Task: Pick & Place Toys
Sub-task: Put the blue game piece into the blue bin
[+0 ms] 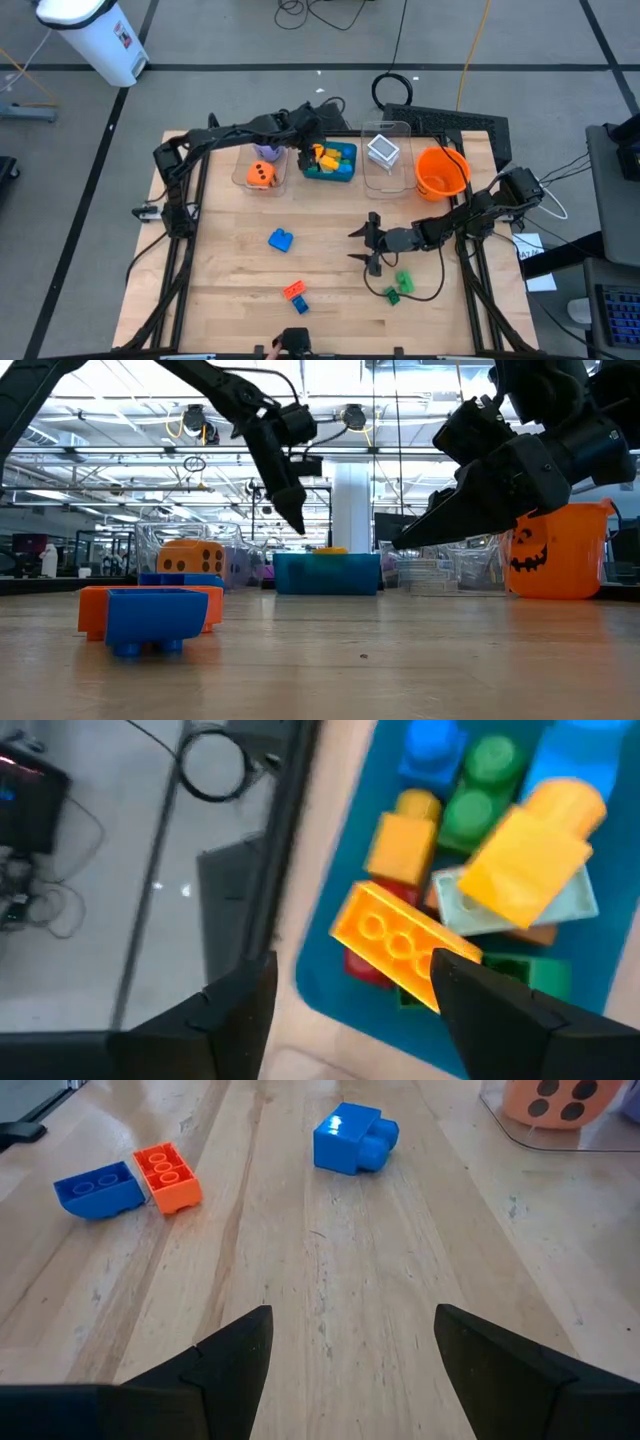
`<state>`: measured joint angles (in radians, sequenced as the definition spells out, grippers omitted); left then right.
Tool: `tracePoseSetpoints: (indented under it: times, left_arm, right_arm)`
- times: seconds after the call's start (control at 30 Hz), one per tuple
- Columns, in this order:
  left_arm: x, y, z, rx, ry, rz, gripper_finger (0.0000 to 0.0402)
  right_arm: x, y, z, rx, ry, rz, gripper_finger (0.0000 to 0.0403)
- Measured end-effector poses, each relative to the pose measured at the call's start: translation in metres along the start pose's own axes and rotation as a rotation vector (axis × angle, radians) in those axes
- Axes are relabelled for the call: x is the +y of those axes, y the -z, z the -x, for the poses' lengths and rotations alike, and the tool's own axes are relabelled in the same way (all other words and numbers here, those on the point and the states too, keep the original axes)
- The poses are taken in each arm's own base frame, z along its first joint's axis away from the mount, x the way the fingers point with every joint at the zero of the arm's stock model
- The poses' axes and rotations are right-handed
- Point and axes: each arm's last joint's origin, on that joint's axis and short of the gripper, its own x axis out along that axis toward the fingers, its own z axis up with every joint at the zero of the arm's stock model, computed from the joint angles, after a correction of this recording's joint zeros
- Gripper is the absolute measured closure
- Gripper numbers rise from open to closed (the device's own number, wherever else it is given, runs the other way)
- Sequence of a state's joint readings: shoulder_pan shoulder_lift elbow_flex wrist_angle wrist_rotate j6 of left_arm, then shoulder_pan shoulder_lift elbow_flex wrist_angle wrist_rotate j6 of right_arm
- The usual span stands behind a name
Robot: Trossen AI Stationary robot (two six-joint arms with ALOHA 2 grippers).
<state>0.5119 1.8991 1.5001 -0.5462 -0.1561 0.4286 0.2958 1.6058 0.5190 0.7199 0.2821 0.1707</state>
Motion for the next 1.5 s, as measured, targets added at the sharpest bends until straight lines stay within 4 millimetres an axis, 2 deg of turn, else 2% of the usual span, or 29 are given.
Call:
tracePoseSetpoints:
  times: [0.2,0.4,0.57,0.73,0.87,1.03,1.27,1.5]
  left_arm:
    - [0.005,-0.016,0.045,-0.077,-0.007,-0.018,0.0143]
    - [-0.007,-0.017,0.119,-0.155,0.015,-0.021,0.0151]
    - [-0.039,-0.009,0.170,-0.166,0.181,-0.010,0.0147]
    - [-0.085,-0.003,0.194,-0.094,0.261,-0.071,0.0152]
    - [-0.122,0.003,0.198,-0.053,0.229,-0.134,0.0153]
    - [-0.156,0.018,0.190,0.011,0.252,-0.176,0.0151]
    - [-0.184,0.058,0.154,0.176,0.252,-0.155,0.0151]
    - [-0.202,0.082,0.119,0.136,0.300,-0.166,0.0151]
  right_arm:
    - [0.000,-0.001,0.000,-0.008,-0.001,-0.002,0.0133]
    - [0.000,0.000,0.000,-0.004,-0.001,-0.020,0.0133]
    - [0.000,0.000,0.000,-0.004,-0.001,-0.028,0.0133]
    - [0.000,0.000,0.000,-0.004,-0.001,-0.028,0.0133]
    - [0.000,0.000,0.000,-0.001,-0.001,-0.027,0.0133]
    - [0.000,0.000,0.000,-0.002,-0.001,0.001,0.0133]
    - [0.000,-0.001,0.000,-0.009,-0.001,0.061,0.0133]
    - [0.000,-0.001,0.000,-0.009,-0.001,0.105,0.0133]
